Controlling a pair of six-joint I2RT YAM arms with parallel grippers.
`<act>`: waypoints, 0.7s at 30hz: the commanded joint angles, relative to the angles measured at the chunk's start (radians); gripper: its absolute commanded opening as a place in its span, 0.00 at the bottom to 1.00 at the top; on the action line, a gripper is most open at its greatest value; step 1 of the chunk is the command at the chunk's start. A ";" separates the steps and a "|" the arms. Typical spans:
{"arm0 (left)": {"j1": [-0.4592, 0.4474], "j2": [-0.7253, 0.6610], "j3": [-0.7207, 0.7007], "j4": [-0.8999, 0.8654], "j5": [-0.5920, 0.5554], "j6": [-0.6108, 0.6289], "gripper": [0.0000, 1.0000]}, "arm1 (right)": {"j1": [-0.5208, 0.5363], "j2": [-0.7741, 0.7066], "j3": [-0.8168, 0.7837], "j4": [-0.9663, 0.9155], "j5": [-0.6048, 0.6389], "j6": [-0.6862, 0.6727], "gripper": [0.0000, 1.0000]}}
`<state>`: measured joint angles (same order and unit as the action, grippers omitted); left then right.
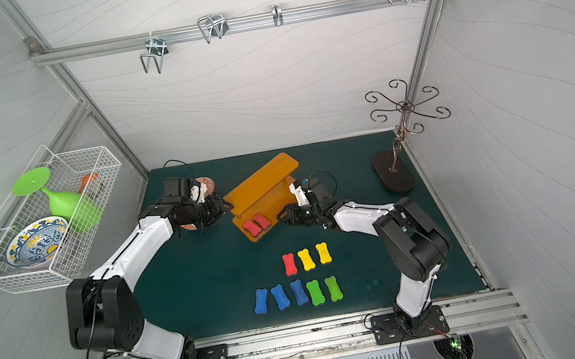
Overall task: Remove the whiteboard erasers from the shelf
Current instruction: Place the whiteboard eraser at the center of the board, then pick up the whiteboard eraser from the shelf.
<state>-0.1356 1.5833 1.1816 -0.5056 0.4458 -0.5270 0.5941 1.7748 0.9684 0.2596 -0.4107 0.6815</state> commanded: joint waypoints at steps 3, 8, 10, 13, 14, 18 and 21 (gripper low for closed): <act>-0.015 0.044 0.041 0.012 -0.001 0.015 0.54 | -0.012 0.096 0.014 0.193 -0.018 0.111 0.52; -0.015 0.065 0.044 0.018 0.010 0.013 0.47 | 0.015 0.161 0.055 0.217 0.012 0.138 0.51; -0.015 0.070 0.045 0.019 0.015 0.011 0.46 | 0.028 0.179 0.066 0.214 0.025 0.133 0.50; -0.015 0.076 0.046 0.023 0.025 0.009 0.44 | 0.042 0.213 0.088 0.213 0.039 0.128 0.48; -0.015 0.078 0.046 0.024 0.026 0.008 0.44 | 0.041 0.228 0.102 0.214 0.038 0.128 0.47; -0.015 0.078 0.047 0.020 0.030 0.009 0.43 | 0.057 0.266 0.155 0.191 0.044 0.114 0.44; -0.015 0.079 0.046 0.019 0.034 0.008 0.43 | 0.069 0.290 0.184 0.176 0.044 0.107 0.44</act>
<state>-0.1444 1.6283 1.2098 -0.4839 0.4896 -0.5266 0.6514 2.0411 1.1213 0.4488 -0.3767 0.8032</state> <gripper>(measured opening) 0.433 0.440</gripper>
